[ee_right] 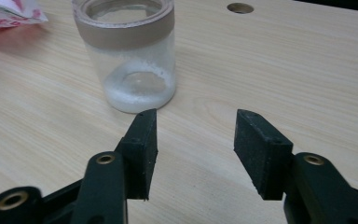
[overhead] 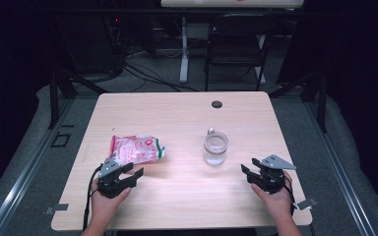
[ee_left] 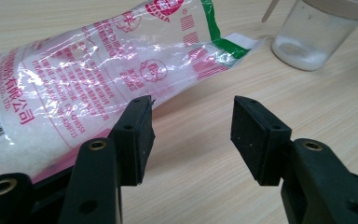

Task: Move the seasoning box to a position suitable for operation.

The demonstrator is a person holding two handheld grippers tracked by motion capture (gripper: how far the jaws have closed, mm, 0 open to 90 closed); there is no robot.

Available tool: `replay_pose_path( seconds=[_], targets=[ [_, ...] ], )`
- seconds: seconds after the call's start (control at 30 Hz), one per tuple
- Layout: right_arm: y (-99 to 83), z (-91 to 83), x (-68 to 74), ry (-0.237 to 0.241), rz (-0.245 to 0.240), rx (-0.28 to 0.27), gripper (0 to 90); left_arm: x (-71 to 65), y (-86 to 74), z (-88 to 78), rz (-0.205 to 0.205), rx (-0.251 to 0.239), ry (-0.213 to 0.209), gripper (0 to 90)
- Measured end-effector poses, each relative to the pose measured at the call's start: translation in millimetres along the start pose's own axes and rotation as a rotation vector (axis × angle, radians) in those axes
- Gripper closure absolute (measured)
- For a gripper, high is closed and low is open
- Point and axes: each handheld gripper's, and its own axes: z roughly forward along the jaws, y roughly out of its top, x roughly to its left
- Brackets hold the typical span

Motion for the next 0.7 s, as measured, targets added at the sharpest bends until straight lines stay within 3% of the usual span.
replay_pose_path(
  seconds=[0.1,0.17,0.27,0.47,0.53,0.6,0.7],
  targets=[
    [1.1,-0.1,-0.4,0.009,0.002,-0.006,53.6,-7.4,2.2,2.3,0.020,-0.010,0.006,49.3],
    [2.2,0.7,0.0,0.011,-0.003,-0.007,55.5,-15.0,8.8,3.3,0.009,-0.019,-0.008,51.1],
    [5.1,-0.4,1.8,0.025,-0.013,-0.006,60.5,-29.3,22.8,5.9,0.016,-0.033,-0.034,60.3],
    [19.8,0.8,3.4,0.053,-0.043,-0.019,73.5,-64.6,50.8,34.7,0.043,-0.033,-0.053,70.4],
    [24.4,2.3,2.3,0.041,-0.043,-0.015,80.0,-78.9,60.6,48.0,0.090,-0.037,-0.069,70.9],
    [26.5,6.2,0.7,0.045,-0.020,-0.017,84.7,-89.9,67.4,59.7,0.129,-0.033,-0.057,71.3],
    [30.6,17.6,-2.8,0.060,0.001,-0.017,89.8,-102.5,78.1,81.3,0.164,-0.001,-0.090,80.7]
  ],
)
